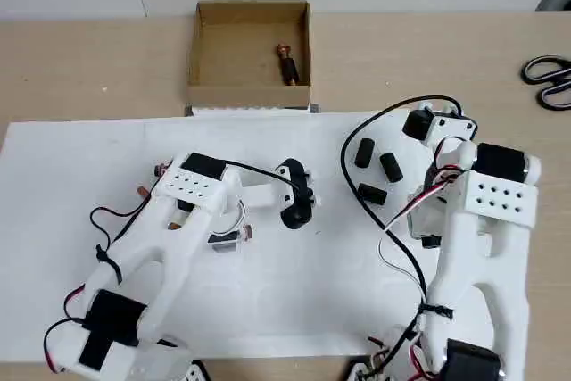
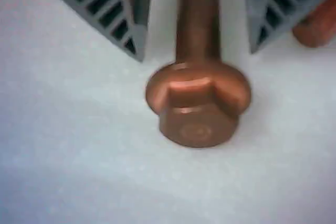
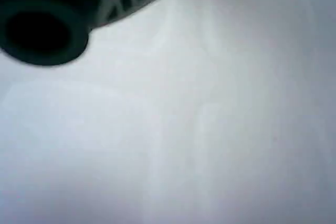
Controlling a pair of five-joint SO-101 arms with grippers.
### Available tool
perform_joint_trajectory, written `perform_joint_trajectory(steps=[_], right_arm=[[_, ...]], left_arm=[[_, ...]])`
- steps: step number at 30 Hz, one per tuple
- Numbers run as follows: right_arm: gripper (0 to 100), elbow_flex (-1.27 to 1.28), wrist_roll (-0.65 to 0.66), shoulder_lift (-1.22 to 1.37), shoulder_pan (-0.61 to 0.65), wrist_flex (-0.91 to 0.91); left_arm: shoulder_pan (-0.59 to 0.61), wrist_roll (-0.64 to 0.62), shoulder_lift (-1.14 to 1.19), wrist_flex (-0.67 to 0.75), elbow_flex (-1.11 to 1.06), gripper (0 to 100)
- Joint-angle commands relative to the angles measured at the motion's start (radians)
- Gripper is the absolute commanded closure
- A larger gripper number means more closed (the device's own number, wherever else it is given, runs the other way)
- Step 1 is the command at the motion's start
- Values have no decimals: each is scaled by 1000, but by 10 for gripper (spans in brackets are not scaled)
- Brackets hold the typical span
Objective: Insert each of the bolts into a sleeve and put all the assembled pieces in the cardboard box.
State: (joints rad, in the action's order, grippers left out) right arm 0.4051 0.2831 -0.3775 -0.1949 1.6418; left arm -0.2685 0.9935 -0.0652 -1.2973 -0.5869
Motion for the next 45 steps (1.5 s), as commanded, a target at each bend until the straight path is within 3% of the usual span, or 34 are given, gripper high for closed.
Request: perform_joint_trajectory(steps=[1, 5, 13, 19, 27, 45], right_arm=[[995, -6, 12, -27, -8, -10], [995, -6, 12, -27, -7, -10], [995, -6, 12, -27, -5, -10], [995, -6, 14, -27, -5, -8], [995, -6, 14, -31, -5, -8], [995, -6, 14, -35, -4, -2]], left_arm=[[-5, 6, -5, 21, -24, 870], [-6, 5, -5, 107, -97, 870], [-6, 3, -6, 135, -102, 871], [-8, 3, -12, 140, -101, 998], [-3, 0, -15, 126, -79, 995], [-5, -6, -17, -330, 415, 995]])
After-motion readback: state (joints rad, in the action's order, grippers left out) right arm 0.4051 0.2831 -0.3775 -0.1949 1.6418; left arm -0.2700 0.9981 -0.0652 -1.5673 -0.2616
